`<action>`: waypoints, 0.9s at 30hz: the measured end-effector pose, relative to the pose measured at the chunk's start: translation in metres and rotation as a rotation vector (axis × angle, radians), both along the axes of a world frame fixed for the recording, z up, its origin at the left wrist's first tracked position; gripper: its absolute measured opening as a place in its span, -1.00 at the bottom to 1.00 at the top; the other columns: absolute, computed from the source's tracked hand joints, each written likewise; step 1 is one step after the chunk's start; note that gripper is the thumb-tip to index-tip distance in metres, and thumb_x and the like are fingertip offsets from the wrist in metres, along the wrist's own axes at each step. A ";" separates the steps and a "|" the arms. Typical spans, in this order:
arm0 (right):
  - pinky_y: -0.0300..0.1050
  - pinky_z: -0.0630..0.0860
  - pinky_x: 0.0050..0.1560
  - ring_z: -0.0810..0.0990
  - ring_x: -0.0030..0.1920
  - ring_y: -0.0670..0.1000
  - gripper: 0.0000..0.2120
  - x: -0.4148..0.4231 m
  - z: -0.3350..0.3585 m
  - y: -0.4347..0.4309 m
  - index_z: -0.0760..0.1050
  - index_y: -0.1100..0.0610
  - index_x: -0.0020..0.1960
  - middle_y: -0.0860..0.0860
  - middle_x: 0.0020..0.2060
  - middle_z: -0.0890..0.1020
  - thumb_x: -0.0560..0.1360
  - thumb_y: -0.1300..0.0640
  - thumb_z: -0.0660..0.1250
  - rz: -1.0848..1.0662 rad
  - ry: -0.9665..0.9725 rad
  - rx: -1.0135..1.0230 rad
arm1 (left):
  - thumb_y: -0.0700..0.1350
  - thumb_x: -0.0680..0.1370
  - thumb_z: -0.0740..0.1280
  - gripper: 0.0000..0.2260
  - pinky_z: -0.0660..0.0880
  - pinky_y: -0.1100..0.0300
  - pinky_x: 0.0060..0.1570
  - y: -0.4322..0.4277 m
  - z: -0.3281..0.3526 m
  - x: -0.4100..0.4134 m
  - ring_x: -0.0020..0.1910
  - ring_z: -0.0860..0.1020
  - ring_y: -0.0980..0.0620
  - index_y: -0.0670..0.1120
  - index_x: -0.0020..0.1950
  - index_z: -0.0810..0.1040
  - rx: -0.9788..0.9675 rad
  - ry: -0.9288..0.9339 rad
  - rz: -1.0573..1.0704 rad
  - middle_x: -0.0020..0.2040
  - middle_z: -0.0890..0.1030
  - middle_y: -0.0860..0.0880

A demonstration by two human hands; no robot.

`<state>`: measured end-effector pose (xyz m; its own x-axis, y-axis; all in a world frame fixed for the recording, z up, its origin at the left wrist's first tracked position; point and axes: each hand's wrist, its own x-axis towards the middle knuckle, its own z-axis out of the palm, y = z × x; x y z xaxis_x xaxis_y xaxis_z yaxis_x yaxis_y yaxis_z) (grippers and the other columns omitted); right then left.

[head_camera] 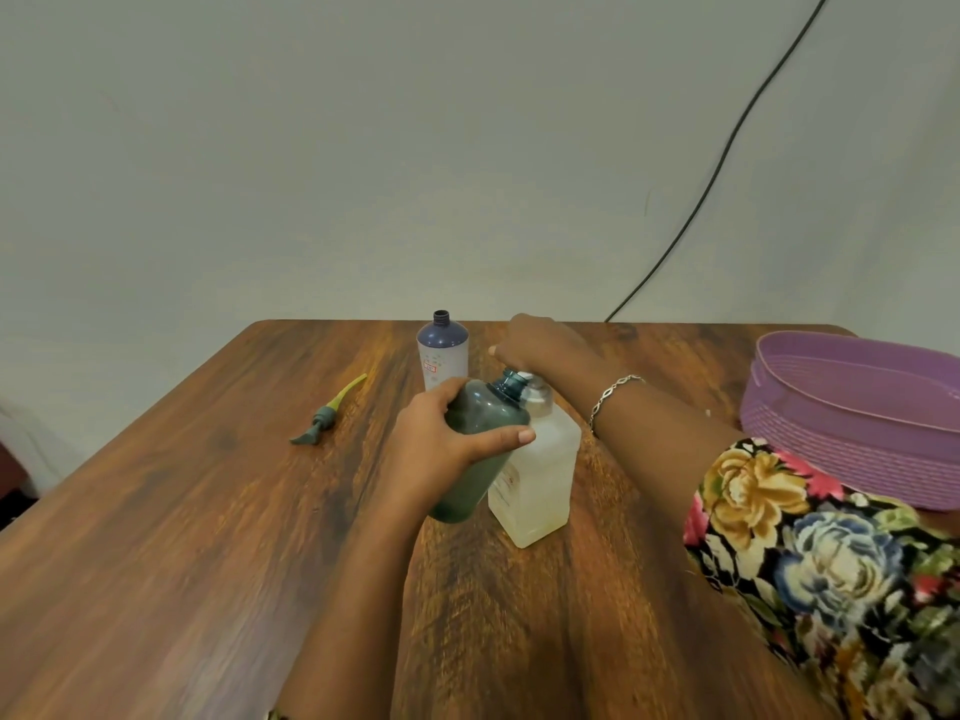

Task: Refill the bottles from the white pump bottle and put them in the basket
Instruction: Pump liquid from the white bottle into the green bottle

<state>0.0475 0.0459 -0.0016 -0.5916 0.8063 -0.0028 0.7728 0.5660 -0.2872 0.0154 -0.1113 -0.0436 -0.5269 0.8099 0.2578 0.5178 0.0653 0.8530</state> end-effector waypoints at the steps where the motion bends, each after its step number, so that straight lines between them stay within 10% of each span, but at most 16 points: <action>1: 0.00 0.45 0.05 0.53 0.07 0.15 -0.70 -0.001 -0.002 -0.001 0.45 0.18 0.18 0.11 0.10 0.56 0.56 0.02 0.18 0.001 0.003 -0.002 | 0.29 0.11 0.40 -0.21 0.42 0.28 -0.12 -0.001 0.000 0.000 0.09 0.51 0.03 -0.04 0.27 0.47 -0.002 -0.001 0.005 0.12 0.55 0.03; 9: -0.16 0.34 -0.29 0.47 -0.18 0.09 -0.68 0.002 0.017 0.002 0.29 0.12 -0.34 0.04 -0.31 0.47 0.51 0.03 0.29 0.049 0.027 -0.049 | 0.17 0.23 0.51 -0.47 0.38 0.34 -0.21 0.000 0.007 0.004 -0.05 0.50 0.12 -0.02 0.11 0.50 -0.018 0.041 0.020 -0.04 0.54 0.10; 19: -0.03 0.43 0.00 0.53 0.08 0.15 -0.73 -0.002 0.003 -0.005 0.45 0.17 0.17 0.11 0.10 0.56 0.57 0.04 0.17 0.019 0.004 0.036 | 0.26 0.15 0.43 -0.20 0.41 0.32 -0.15 -0.002 0.003 0.000 0.10 0.49 0.01 -0.07 0.32 0.45 -0.017 0.033 0.014 0.16 0.54 0.00; 27: -0.18 0.36 -0.37 0.45 -0.35 0.03 -0.68 0.006 0.017 -0.002 0.36 0.19 -0.25 0.05 -0.34 0.45 0.57 -0.01 0.21 0.084 0.099 -0.174 | 0.23 0.19 0.45 -0.30 0.38 0.33 -0.20 0.000 0.006 0.004 0.05 0.51 0.02 -0.07 0.24 0.49 0.000 0.032 -0.005 0.07 0.55 0.02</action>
